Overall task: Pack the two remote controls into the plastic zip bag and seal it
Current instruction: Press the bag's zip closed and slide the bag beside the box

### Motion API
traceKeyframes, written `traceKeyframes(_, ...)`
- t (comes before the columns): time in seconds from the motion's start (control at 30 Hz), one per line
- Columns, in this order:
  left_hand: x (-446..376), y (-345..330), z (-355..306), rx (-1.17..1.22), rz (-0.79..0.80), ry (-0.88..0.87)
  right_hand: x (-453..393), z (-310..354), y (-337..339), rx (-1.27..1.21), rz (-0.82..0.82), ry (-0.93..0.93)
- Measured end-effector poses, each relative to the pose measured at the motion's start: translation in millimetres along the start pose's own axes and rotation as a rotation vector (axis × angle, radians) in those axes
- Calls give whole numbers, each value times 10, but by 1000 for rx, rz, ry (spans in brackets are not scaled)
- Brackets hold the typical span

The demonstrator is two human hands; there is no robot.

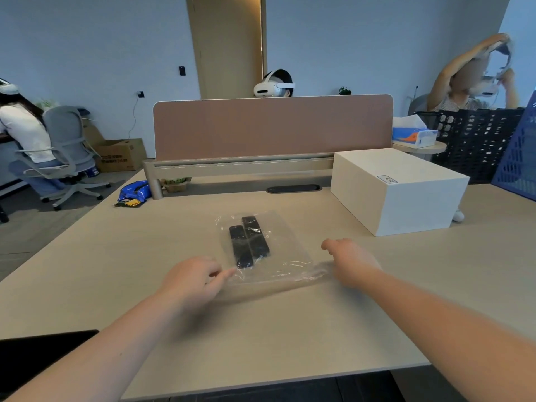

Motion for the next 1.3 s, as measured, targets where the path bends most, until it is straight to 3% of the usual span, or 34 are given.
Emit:
traceKeyframes(0.2,-287,-92,-13,116,-53,118,-143,193,-147,-246,74,-48)
traceKeyframes(0.43,-504,-531,-18,43,181,157,-85,752,-409,-100,125,238)
traceKeyframes(0.53,-561,-636,39,51,197,185,-77,893,-564,-18,158,341)
traceKeyframes(0.87,-1215,-799,-163,160,95,74,-560,405,-536,82,134,170)
traceKeyframes(1.3,-2297,-1195,-485,210,146,-4,-1247,-301,-349,149,101,1)
Point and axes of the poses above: each hand's wrist, its own x-axis away from the middle knuckle, its own y-axis out of the back of the hand, z = x × y, the point moved 10 cm from there along -x, towards the middle knuckle, and after that the axes turned 14 degrees about -y, right-handed, at the moved point
